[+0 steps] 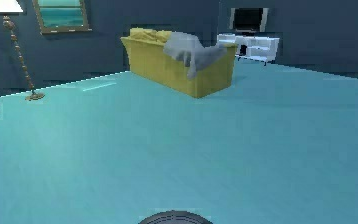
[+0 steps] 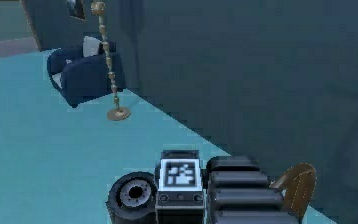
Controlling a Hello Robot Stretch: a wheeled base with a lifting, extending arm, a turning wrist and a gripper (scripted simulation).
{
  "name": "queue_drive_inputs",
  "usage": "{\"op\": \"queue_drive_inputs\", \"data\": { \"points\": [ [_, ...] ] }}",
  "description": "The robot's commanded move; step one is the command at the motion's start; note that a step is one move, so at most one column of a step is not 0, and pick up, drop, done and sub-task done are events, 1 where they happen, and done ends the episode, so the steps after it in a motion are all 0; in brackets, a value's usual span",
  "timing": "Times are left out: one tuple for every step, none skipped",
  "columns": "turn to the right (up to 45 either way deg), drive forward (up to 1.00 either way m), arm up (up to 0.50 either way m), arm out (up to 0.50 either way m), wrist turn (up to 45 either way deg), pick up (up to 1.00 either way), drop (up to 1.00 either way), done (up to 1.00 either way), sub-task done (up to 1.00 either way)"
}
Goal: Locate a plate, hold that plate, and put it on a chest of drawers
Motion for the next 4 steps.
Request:
{"op": "queue_drive_inputs", "data": {
  "points": [
    [0.0, 0.1, 0.0, 0.0, 0.0, 0.0, 0.0, 0.0, 0.0],
    [45.0, 0.0, 0.0, 0.0, 0.0, 0.0, 0.0, 0.0, 0.0],
    [6.0, 0.0, 0.0, 0.0, 0.0, 0.0, 0.0, 0.0, 0.0],
    [0.0, 1.0, 0.0, 0.0, 0.0, 0.0, 0.0, 0.0, 0.0]
  ]
}}
